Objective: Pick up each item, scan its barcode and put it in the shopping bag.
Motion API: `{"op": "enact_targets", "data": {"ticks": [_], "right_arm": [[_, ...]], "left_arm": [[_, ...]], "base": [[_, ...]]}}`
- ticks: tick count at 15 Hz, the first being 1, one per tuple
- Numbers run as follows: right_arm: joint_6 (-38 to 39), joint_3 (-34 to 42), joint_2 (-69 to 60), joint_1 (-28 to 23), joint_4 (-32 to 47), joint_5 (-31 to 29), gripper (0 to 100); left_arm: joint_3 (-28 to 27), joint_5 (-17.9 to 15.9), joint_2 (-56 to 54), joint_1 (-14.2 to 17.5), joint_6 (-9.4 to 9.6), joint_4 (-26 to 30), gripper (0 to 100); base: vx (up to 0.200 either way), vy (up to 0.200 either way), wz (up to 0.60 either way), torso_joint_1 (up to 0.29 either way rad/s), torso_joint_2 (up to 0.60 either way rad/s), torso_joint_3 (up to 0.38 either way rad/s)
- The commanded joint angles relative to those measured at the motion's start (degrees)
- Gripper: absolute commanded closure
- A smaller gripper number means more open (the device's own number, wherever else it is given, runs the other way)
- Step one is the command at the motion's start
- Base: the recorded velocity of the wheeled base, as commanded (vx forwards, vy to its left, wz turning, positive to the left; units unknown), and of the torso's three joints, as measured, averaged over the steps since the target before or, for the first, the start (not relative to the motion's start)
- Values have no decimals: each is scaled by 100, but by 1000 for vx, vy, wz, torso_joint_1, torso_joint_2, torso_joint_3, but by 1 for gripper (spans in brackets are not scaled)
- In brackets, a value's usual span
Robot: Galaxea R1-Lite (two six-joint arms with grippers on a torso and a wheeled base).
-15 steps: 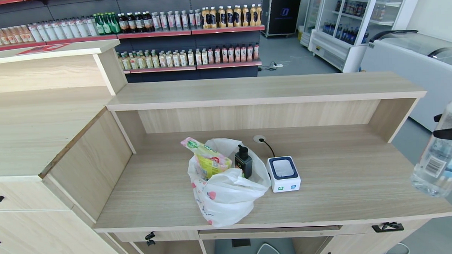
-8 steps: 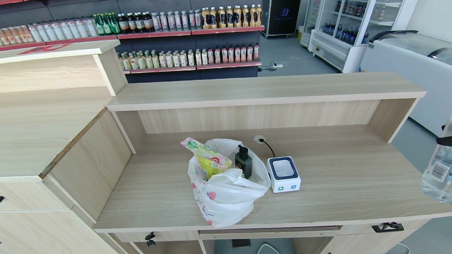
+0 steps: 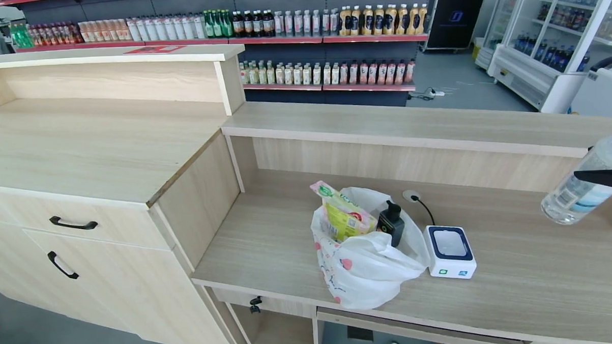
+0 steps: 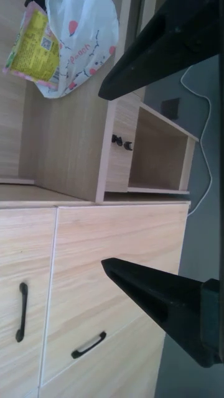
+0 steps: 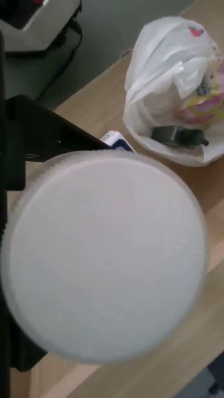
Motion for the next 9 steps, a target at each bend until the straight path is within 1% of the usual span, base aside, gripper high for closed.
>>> {"op": "enact_targets", "data": {"ticks": [1,2,3,5,6,7,9], "right_arm": [[-808,893,621,63,-1387,22,100],[-896,1183,744,71,-2064,31,100],[-896,1376,832,142,-2512,31,100],[-958,1491,981,405,-2882,40,100],[-1002,1491,1025,458,-2961,31,100],[-1186,1526,1139,616,-3189,57,100],[-1485,1578,1271,783,-3365,154,100]], "left_arm": [[0,-2,6,-5,-7,0,0],[0,-2,6,-5,2,0,0],[0,-2,6,-5,2,0,0],[0,-2,6,-5,-7,0,0],[0,-2,-2,-5,-7,0,0],[0,-2,6,-5,-7,0,0],[0,-2,6,-5,2,0,0]], "base": [[0,0,0,0,0,0],[0,0,0,0,0,0],[0,0,0,0,0,0],[0,0,0,0,0,0],[0,0,0,0,0,0],[0,0,0,0,0,0],[0,0,0,0,0,0]]}}
